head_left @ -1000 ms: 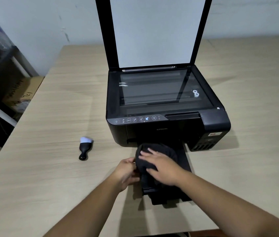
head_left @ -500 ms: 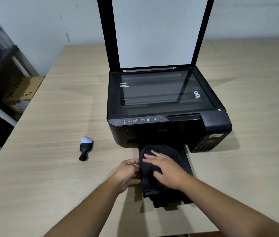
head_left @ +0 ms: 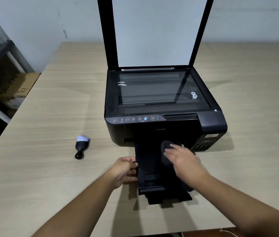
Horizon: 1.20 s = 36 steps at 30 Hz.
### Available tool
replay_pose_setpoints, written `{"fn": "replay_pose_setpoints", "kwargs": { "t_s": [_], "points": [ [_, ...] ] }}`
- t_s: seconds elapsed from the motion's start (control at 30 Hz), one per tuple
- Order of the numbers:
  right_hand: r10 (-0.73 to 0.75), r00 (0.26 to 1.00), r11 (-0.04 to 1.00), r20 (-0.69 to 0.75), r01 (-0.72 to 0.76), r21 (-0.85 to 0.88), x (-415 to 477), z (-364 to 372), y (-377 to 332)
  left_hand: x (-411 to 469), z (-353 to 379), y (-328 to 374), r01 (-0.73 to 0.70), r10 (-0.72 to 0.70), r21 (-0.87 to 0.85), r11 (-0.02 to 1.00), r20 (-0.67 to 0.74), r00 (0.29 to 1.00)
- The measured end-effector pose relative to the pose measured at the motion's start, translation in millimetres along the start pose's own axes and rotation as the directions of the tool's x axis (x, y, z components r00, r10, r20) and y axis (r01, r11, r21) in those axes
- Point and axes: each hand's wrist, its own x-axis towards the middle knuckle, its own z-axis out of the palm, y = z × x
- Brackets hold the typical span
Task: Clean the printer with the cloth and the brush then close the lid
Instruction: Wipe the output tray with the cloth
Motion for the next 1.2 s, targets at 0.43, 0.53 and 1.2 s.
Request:
{"fn": "replay_pose_setpoints", "kwargs": {
  "t_s": [0.43, 0.53, 1.2],
  "points": [
    [0.291, 0.789, 0.574, 0.541, 0.308, -0.759, 29, -7, 33, 4, -7, -3, -0.034, 0.031, 0.069, 0.997, 0.034, 0.999],
    [0.199, 0.796, 0.656, 0.571, 0.325, -0.681, 21, -15, 42, 3, -7, -3, -0.04, 0.037, 0.08, 0.996, 0.037, 0.999],
    [0.163, 0.821, 0.95, 0.548, 0.019, -0.312, 11, -96, 29, 3, -5, 8, 0.018, 0.023, 0.456, 0.89, -0.084, 0.996]
  ]
}}
